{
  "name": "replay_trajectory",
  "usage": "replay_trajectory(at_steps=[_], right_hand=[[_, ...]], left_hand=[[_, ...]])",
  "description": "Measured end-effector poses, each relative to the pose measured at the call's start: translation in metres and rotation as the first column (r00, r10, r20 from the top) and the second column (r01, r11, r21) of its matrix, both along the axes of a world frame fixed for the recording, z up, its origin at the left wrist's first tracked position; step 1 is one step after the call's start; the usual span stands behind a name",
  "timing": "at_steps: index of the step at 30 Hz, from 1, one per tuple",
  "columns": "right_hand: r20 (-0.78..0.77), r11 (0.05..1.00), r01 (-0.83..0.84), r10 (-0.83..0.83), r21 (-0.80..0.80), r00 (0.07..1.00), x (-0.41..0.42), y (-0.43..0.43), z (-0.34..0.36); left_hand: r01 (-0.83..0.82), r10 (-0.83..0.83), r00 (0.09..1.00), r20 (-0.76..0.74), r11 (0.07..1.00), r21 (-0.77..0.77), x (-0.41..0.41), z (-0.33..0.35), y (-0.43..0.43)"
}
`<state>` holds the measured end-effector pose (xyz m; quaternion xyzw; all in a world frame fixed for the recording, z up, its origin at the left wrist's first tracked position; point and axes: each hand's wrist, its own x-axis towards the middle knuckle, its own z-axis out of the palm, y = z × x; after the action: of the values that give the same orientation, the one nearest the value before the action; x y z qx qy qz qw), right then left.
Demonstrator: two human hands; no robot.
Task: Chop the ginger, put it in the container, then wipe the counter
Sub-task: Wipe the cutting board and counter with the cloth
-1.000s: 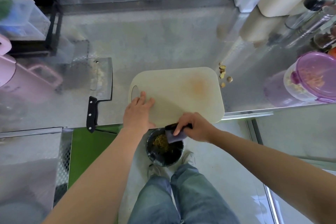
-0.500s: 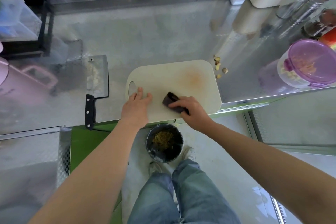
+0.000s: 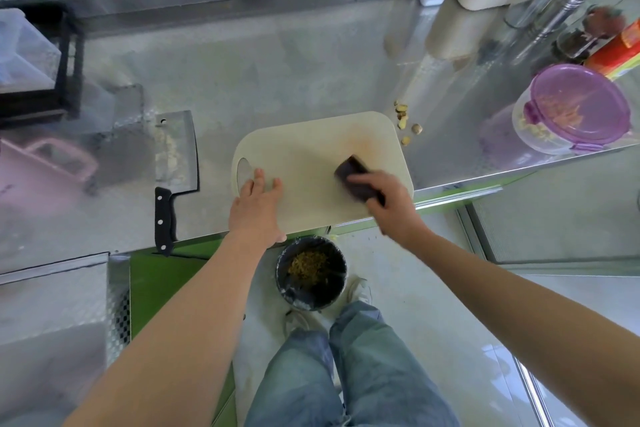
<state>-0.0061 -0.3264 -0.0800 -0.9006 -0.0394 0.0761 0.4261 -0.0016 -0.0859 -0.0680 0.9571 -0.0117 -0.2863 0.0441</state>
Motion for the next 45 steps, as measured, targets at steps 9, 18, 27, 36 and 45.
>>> replay_trajectory(at_steps=[9, 18, 27, 36, 45], right_hand=[[-0.135, 0.964, -0.251, 0.262, 0.090, 0.956, -0.050, 0.035, -0.003], [0.083, 0.941, 0.287, -0.276, -0.179, 0.957, 0.004, -0.028, -0.018], [-0.122, 0.985, 0.028, -0.007, 0.170, 0.993, -0.044, 0.023, -0.002], [-0.328, 0.980, -0.127, 0.171, 0.151, 0.929, -0.063, 0.033, -0.001], [-0.928, 0.729, 0.675, -0.163, 0.115, 0.334, -0.035, 0.017, 0.020]], left_hand=[[-0.011, 0.012, 1.000, 0.024, 1.000, -0.007, 0.001, -0.006, -0.001], [0.002, -0.002, 1.000, 0.015, 1.000, 0.003, 0.001, -0.004, -0.001], [-0.013, 0.013, 1.000, 0.027, 0.999, -0.029, 0.000, -0.005, 0.001], [-0.010, 0.012, 0.999, 0.032, 0.999, -0.035, -0.002, -0.003, 0.001], [0.030, -0.028, 0.997, 0.072, 0.999, -0.022, -0.023, -0.002, 0.002]])
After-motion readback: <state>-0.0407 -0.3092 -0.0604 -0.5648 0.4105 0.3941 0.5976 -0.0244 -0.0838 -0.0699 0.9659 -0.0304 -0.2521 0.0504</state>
